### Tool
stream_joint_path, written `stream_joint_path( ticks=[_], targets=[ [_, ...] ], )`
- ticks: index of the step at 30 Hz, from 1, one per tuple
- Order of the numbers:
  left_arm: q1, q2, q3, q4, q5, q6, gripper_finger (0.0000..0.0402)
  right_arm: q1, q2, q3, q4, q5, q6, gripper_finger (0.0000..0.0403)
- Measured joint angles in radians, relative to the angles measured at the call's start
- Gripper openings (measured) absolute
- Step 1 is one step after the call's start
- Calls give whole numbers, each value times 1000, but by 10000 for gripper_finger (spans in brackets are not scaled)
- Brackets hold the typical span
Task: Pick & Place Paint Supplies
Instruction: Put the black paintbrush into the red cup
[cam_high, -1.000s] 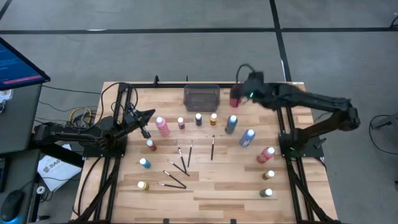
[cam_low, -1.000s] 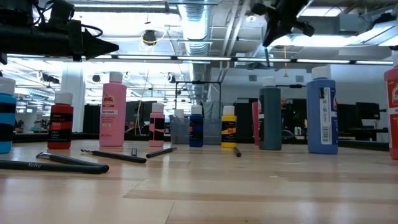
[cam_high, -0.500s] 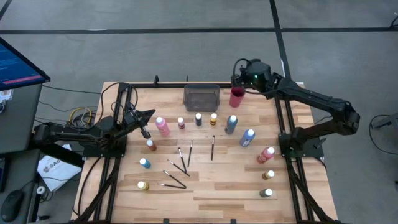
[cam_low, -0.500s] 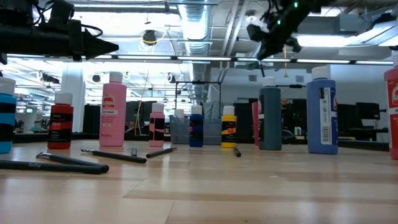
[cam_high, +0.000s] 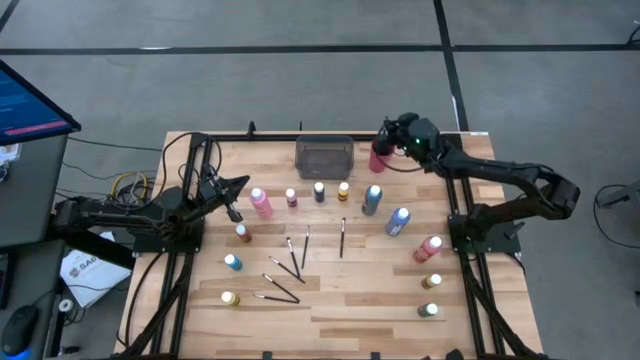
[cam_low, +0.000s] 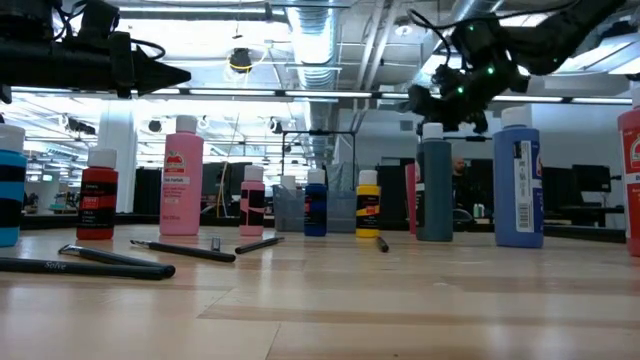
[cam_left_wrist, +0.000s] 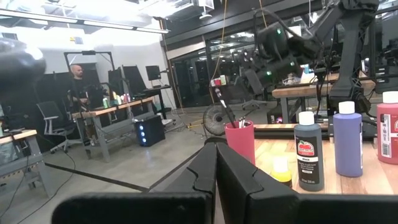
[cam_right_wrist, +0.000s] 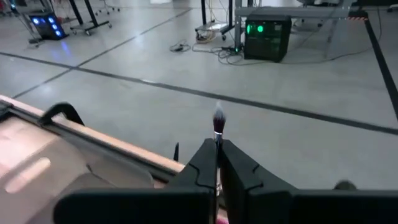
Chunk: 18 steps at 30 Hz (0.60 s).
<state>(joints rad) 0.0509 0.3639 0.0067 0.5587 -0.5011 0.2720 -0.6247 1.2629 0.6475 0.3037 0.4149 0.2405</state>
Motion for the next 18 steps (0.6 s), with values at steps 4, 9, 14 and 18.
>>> stream_joint_path(
  ticks=[4,9,14,18],
  targets=[
    [0,0,0,0,0,0,3,2,0,-44,46,-3,3,0],
    [0,0,0,0,0,0,3,2,0,-48,45,-3,3,23],
    [0,0,0,0,0,0,3,2,0,-48,42,-3,3,76],
    [0,0,0,0,0,0,3,10,-11,-48,38,-3,7,116]
  ],
)
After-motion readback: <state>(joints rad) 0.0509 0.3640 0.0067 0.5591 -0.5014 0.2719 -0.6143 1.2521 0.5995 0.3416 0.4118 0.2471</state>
